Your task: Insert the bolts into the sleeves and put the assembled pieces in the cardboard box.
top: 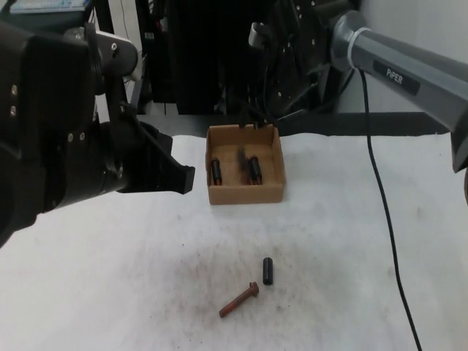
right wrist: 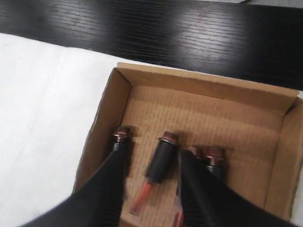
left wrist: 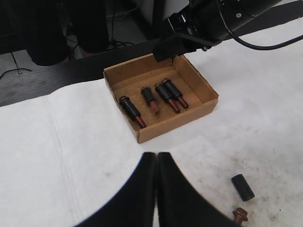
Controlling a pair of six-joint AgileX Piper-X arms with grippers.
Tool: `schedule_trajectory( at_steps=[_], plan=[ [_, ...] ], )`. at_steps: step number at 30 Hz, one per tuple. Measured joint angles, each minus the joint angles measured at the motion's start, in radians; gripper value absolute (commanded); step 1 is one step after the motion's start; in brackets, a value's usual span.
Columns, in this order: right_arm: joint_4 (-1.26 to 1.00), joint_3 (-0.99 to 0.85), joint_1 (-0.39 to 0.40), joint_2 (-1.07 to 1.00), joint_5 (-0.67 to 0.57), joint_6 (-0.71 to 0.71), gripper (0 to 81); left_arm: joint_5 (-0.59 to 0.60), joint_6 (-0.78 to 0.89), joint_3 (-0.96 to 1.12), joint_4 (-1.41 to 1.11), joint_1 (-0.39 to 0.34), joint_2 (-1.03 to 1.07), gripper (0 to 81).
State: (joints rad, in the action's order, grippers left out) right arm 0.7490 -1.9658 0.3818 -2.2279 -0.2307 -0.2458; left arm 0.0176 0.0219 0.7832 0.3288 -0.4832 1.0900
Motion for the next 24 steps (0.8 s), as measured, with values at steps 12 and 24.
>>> schedule_trajectory(
  at_steps=[12,24],
  plan=[
    [0.226,0.007,-0.004,0.171,0.000,0.076,0.4,0.216,-0.040,0.000,0.000,0.000,0.013,0.2],
    [0.348,0.462,-0.014,0.657,-0.027,0.230,0.4,0.520,0.053,0.000,0.048,-0.024,0.229,0.2]
  ],
)
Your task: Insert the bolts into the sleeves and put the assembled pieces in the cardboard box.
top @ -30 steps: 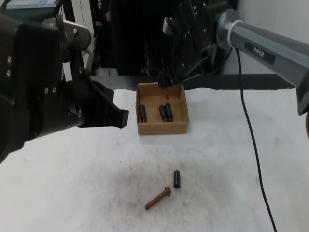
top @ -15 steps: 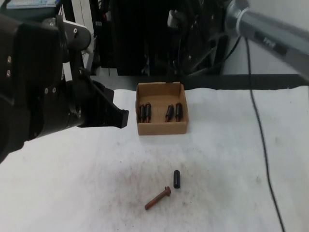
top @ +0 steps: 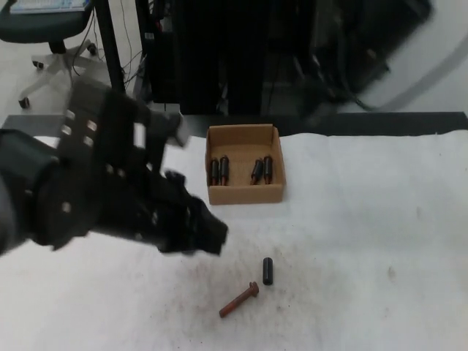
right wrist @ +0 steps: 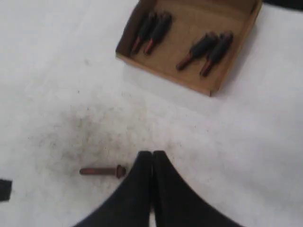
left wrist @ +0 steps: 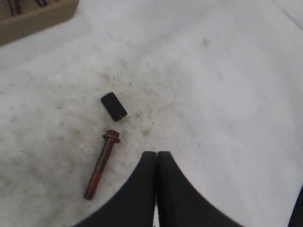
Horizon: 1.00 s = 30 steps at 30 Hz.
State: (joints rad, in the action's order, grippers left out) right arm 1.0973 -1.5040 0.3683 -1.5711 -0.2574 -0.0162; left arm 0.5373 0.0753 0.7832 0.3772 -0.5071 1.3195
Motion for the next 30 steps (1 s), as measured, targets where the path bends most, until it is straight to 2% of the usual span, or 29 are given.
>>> schedule_trajectory(
  at_steps=[4,10,16,19,25,30],
  plan=[
    [-0.040,0.219,-0.012,0.199,-0.002,-0.013,0.4,-0.001,-0.028,0.010,0.010,-0.061,0.057,0.2],
    [-0.103,0.467,-0.060,0.472,-0.022,-0.056,0.4,-0.184,-0.194,0.108,0.152,-0.175,0.147,0.2],
    [-0.106,0.613,-0.140,0.636,-0.057,-0.074,0.4,-0.255,-0.240,0.224,0.322,-0.209,0.291,0.2],
    [-0.106,0.653,-0.168,0.681,-0.104,-0.079,0.4,-0.255,-0.240,0.262,0.341,-0.216,0.333,6.5],
    [-0.110,0.672,-0.177,0.710,-0.140,-0.090,0.4,-0.278,-0.240,0.372,0.350,-0.223,0.442,32.3],
    [-0.111,0.672,-0.178,0.710,-0.188,-0.097,0.4,-0.352,-0.244,0.457,0.419,-0.222,0.532,33.6]
  ],
)
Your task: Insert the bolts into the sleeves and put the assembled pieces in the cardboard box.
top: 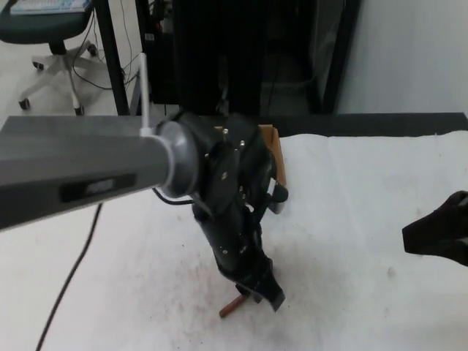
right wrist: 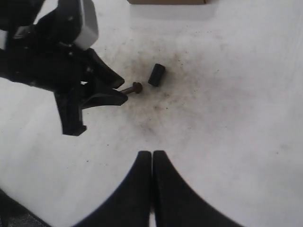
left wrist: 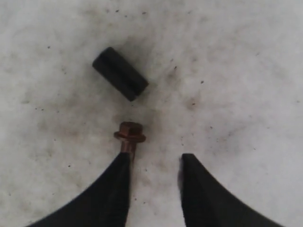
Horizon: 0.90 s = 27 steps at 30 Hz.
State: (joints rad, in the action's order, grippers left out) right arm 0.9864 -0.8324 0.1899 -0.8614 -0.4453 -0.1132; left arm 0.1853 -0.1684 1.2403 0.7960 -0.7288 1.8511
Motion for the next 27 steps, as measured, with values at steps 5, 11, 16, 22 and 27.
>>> schedule_trajectory(
  at_steps=[5,11,16,22,27],
  plan=[
    [0.001,0.000,0.000,0.000,-0.019,0.000,0.4,-0.054,-0.004,0.042,0.061,0.000,0.074,33.6],
    [0.001,0.000,0.000,0.000,-0.024,0.000,0.4,-0.064,-0.004,0.049,0.035,0.000,0.084,33.6],
    [0.001,0.000,0.000,0.000,-0.024,0.000,0.4,-0.075,-0.004,0.050,0.021,0.000,0.087,33.6],
    [0.001,0.000,0.000,0.000,-0.052,0.000,0.4,-0.082,-0.004,0.056,0.024,0.000,0.115,33.6],
    [0.001,0.000,0.000,0.000,-0.054,0.000,0.4,-0.082,-0.006,0.056,0.022,0.000,0.115,33.6]
  ],
)
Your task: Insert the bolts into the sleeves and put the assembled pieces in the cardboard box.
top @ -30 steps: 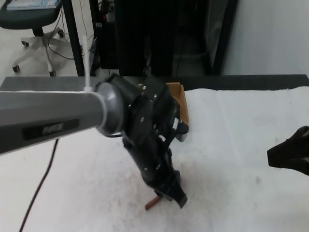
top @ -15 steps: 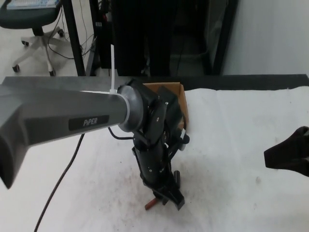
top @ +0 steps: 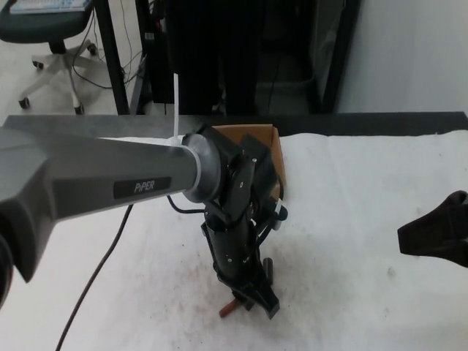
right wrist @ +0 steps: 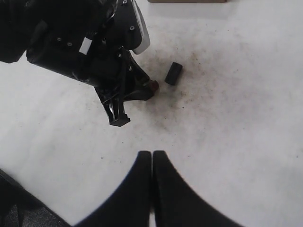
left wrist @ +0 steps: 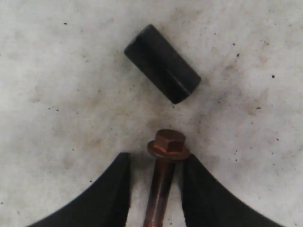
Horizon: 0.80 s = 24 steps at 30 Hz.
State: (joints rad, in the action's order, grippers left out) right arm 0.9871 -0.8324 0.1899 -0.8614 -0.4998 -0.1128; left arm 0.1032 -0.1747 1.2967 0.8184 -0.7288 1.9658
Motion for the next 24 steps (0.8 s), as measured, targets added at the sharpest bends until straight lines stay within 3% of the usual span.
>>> schedule_trajectory(
  at_steps=[5,7,9,10,18,24],
  plan=[
    [-0.015,0.000,0.000,0.000,0.000,0.000,0.4,-0.001,-0.055,0.000,0.000,0.000,0.000,32.7],
    [-0.015,0.000,0.000,0.000,0.000,0.000,0.4,-0.001,-0.068,0.000,0.000,0.000,0.000,22.3],
    [-0.015,0.000,0.000,0.000,0.000,0.000,0.4,-0.007,-0.081,0.000,-0.003,0.000,0.000,2.6],
    [-0.015,0.000,0.000,0.000,0.000,0.000,0.4,-0.011,-0.082,0.000,-0.005,0.000,0.000,0.6],
    [-0.015,0.000,0.000,0.000,0.000,0.000,0.4,-0.031,-0.066,0.000,-0.006,0.000,-0.009,0.4],
    [-0.037,0.000,0.000,-0.003,0.052,0.000,0.4,-0.252,-0.023,-0.010,0.030,0.025,-0.106,0.4]
  ],
)
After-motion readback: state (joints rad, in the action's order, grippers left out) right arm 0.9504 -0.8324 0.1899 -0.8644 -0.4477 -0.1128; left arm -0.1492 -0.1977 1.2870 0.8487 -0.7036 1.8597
